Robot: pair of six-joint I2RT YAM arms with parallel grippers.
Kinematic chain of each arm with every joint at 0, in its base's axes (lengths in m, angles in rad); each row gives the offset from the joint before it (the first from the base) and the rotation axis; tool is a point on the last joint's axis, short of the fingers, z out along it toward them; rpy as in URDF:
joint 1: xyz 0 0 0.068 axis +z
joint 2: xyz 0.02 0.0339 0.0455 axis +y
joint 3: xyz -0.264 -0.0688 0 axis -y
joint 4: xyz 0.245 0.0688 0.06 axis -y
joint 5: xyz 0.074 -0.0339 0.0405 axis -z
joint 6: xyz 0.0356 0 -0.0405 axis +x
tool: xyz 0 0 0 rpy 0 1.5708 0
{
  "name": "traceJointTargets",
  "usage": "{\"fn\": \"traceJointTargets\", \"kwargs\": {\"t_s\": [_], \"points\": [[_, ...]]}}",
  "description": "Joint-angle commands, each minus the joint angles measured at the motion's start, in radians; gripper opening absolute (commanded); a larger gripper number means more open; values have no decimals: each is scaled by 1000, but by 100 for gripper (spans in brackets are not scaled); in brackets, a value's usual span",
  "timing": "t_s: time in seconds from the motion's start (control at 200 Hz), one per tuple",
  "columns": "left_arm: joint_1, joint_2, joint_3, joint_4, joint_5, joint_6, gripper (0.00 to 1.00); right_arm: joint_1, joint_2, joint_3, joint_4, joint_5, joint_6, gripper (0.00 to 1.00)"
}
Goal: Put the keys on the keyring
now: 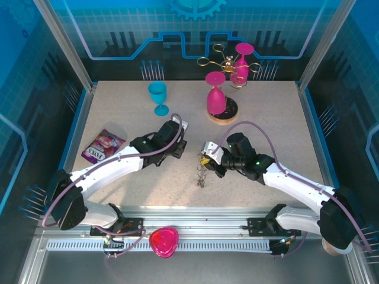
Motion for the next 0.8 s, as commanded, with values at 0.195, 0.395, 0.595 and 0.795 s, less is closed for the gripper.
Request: {"fn": "traceJointTargets", "kwargs": {"t_s": [0.195,0.395,0.595,0.795], "points": [[72,-142,-158,236,450,558,0,-22,-19,21,-24,-118,-58,0],[113,-196,-256,366,659,744,0,-27,-18,18,-31,-160,-108,0],[115,-196,-273,356,712,920,0,-24,-13,21,-58,-177,-197,0],[112,-181,-280,356,772,1002,0,-20,2,46,-98,-192,-262,0]]}}
